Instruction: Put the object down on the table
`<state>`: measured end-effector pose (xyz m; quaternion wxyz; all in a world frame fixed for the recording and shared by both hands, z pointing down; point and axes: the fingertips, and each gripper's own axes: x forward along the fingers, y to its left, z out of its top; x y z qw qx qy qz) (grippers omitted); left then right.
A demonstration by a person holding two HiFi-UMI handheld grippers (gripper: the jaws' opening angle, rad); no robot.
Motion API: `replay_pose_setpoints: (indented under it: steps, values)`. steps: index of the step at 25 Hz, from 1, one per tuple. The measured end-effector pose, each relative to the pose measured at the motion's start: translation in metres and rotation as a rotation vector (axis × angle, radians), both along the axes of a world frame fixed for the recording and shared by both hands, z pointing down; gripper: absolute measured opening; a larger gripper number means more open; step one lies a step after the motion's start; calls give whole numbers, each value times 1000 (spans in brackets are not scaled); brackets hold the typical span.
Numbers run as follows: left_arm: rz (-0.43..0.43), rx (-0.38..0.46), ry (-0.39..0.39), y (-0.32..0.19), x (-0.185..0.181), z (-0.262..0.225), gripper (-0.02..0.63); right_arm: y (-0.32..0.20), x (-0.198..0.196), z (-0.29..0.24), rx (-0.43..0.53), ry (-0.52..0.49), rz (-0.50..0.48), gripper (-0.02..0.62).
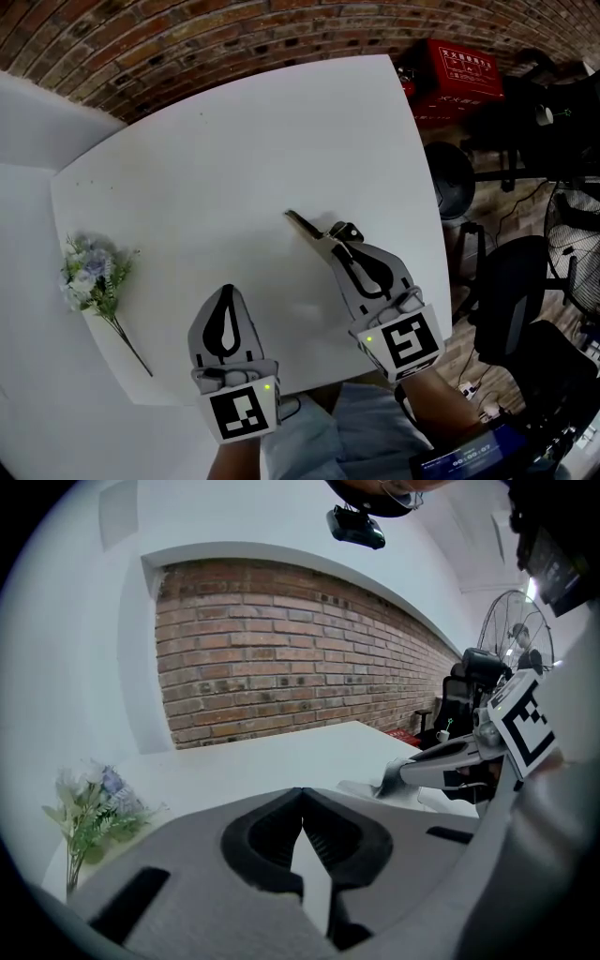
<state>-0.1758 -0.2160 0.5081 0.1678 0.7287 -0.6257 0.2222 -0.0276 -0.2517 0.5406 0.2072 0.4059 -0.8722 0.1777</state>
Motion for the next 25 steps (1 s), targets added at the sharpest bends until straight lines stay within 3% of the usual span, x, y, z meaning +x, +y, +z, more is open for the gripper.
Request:
replay_pose_setpoints:
  steps: [25]
  values:
    - [23,2,-11,-6,-6,3,9,-14,15,15,-6,3,73,153]
